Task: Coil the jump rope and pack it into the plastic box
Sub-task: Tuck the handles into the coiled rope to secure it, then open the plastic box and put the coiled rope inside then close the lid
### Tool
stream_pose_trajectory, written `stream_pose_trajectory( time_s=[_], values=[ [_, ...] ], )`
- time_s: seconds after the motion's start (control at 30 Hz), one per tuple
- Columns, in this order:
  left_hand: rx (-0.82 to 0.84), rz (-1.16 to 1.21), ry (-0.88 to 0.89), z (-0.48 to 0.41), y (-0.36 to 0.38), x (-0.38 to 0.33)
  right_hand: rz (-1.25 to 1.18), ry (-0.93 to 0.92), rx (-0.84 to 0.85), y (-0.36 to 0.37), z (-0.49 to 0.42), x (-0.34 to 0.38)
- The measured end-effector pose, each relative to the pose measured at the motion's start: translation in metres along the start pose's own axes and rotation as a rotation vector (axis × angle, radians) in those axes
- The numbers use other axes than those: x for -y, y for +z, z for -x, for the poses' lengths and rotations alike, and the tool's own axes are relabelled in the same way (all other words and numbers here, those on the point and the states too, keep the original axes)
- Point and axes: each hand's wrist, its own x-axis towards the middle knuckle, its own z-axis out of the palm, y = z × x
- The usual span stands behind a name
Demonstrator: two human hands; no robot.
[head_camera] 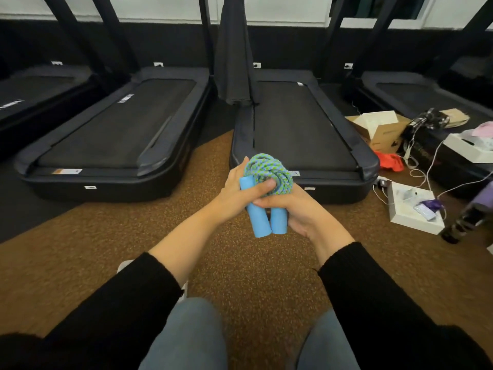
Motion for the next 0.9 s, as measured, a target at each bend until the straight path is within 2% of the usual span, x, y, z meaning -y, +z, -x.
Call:
stream_pose_trajectory(
  time_s=[0.2,0.33,0.4,0.47,0.6,0.9],
  values=[
    [0.055,0.009,0.051,0.003,-0.006,0.020,0.006,0.006,-0.041,-0.003,-0.018,-0.026],
    [0.079,-0.134,-0.003,0.003,-0.017,0.040,-0.085,0.020,-0.062,-0.006,-0.026,-0.043],
    [0.106,-0.163,-0.049,0.002,-0.025,0.056,-0.106,0.035,-0.072,-0.010,-0.030,-0.050],
    [0.102,-0.156,-0.180,0.002,-0.034,0.071,-0.104,0.065,-0.077,-0.014,-0.034,-0.057],
    [-0.026,-0.048,-0.444,0.003,-0.044,0.095,-0.076,0.151,-0.103,-0.015,-0.045,-0.078],
    [-0.021,-0.105,-0.563,0.040,-0.084,0.123,0.003,0.280,-0.117,-0.004,-0.067,-0.138]
  ],
)
